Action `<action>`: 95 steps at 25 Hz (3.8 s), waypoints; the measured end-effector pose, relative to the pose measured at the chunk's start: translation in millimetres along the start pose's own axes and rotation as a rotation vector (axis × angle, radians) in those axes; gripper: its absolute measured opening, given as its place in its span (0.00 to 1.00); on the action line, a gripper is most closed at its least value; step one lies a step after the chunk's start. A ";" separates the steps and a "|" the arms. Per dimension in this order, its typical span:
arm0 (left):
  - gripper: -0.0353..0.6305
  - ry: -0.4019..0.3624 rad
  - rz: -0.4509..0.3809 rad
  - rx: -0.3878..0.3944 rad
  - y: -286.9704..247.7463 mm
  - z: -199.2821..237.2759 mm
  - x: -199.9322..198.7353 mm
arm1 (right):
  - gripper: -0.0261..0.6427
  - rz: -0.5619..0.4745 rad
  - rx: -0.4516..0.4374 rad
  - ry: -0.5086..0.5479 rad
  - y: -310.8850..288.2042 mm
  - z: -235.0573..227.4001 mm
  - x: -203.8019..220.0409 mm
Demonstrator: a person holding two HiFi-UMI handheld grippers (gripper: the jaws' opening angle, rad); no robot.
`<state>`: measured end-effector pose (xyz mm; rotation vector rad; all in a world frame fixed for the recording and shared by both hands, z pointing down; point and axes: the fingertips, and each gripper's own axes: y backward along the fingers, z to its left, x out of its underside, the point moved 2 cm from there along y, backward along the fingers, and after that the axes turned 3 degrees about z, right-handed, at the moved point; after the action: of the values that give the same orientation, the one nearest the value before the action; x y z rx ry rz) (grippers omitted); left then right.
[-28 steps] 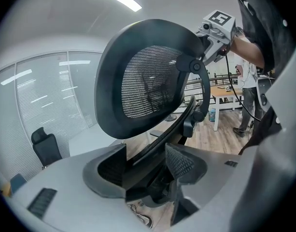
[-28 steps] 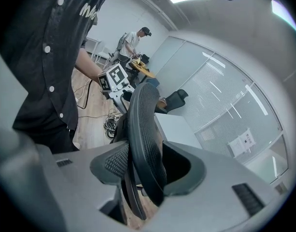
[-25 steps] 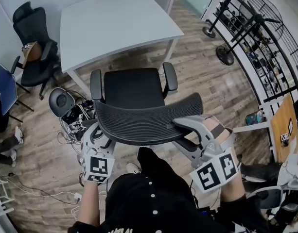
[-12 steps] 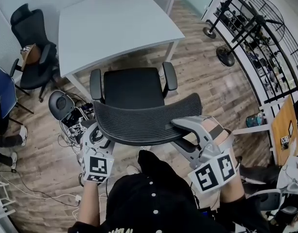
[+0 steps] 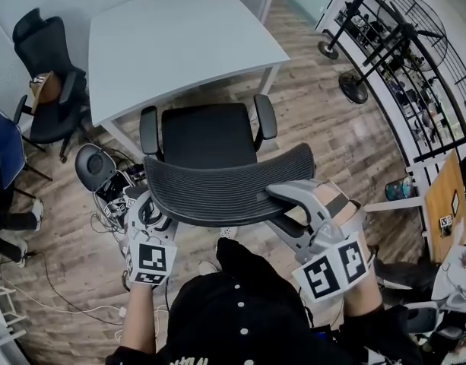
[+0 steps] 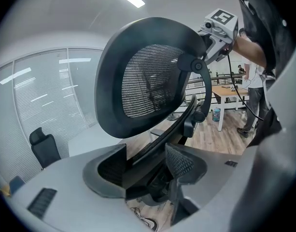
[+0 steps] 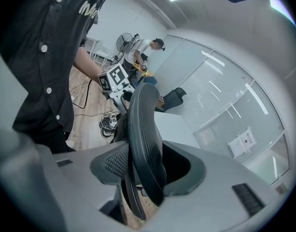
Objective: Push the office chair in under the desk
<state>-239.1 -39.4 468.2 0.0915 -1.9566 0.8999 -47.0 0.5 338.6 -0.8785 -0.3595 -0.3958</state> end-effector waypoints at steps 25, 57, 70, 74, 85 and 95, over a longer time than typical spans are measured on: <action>0.46 0.014 0.003 -0.016 -47.3 27.7 -24.6 | 0.36 -0.037 0.000 0.018 -30.2 -52.8 21.4; 0.46 0.061 0.016 -0.093 -98.7 44.4 -52.6 | 0.36 -0.082 -0.019 0.063 -59.0 -110.2 57.1; 0.46 0.068 0.034 -0.104 -111.6 53.0 -58.2 | 0.36 -0.091 -0.015 0.071 -66.7 -125.9 63.4; 0.46 0.067 0.020 -0.098 -119.5 56.4 -62.9 | 0.36 -0.095 -0.015 0.076 -72.5 -133.2 66.6; 0.45 0.075 0.027 -0.109 -141.5 66.9 -70.5 | 0.36 -0.100 -0.026 0.089 -87.4 -156.6 80.3; 0.45 0.079 0.026 -0.107 -163.6 76.5 -85.6 | 0.36 -0.116 -0.033 0.109 -98.5 -180.7 92.3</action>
<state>-181.1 -230.6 469.9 -0.0308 -1.9315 0.8021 11.9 -217.2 340.3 -0.8672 -0.3043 -0.5558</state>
